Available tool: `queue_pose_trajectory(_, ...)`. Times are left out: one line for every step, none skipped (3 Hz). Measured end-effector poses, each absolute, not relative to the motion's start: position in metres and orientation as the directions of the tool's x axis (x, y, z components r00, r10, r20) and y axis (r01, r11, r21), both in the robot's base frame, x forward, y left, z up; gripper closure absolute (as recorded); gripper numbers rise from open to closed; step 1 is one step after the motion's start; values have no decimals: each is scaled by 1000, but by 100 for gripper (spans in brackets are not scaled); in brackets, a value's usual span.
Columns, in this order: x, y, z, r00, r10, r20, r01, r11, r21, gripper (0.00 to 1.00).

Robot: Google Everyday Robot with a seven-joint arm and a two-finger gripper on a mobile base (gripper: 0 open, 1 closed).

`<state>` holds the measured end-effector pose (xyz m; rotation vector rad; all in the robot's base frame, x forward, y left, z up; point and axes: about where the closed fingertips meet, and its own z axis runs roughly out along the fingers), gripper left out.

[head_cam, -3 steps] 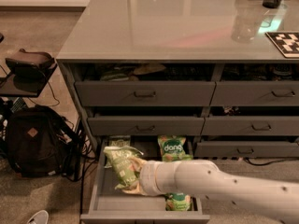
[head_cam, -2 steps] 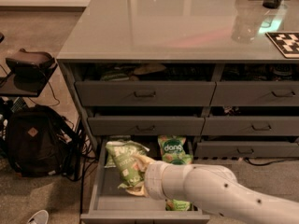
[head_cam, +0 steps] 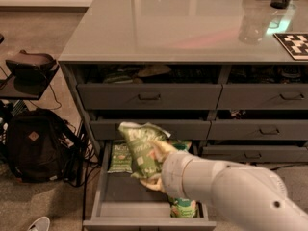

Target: Pick green jalapeno chip bag from bottom drawer and place on counter

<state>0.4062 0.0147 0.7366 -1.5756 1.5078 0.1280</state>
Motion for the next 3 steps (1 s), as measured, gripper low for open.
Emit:
queue_pose_trajectory(418,-7,773,199,-752,-628,-801,244,-546,100)
queue_pose_trajectory(428,-18,782,162,-773,-613,-790,271,-550,100)
queue_pose_trajectory(429,-18,781,160,-773,-614,-792,271,-547,100)
